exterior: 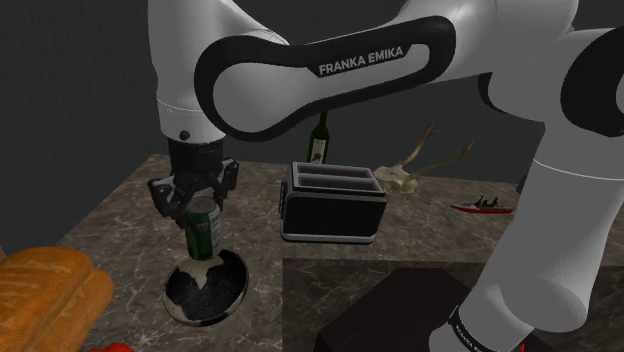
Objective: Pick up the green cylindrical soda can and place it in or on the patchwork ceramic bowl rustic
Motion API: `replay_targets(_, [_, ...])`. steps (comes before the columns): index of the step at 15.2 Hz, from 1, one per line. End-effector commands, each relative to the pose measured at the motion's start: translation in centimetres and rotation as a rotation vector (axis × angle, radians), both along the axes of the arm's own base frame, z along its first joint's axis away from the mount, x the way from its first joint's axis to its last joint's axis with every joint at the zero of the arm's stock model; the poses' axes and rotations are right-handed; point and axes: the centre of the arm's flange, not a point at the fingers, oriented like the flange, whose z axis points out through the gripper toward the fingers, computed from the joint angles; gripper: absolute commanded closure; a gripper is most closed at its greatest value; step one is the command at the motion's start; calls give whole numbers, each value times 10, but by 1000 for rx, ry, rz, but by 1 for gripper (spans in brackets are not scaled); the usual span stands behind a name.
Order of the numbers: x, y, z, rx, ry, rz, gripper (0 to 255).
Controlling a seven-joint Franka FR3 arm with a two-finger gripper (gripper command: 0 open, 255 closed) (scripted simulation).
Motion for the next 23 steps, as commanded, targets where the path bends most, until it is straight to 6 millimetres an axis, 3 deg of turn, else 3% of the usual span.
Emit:
replay_targets(1, [0, -1, -10, 0, -1, 0, 255])
replay_targets(14, [0, -1, -77, 0, -1, 0, 255])
replay_targets(21, [0, -1, -77, 0, -1, 0, 255])
replay_targets(22, [0, -1, -77, 0, -1, 0, 0])
replay_targets(23, [0, -1, -77, 0, -1, 0, 0])
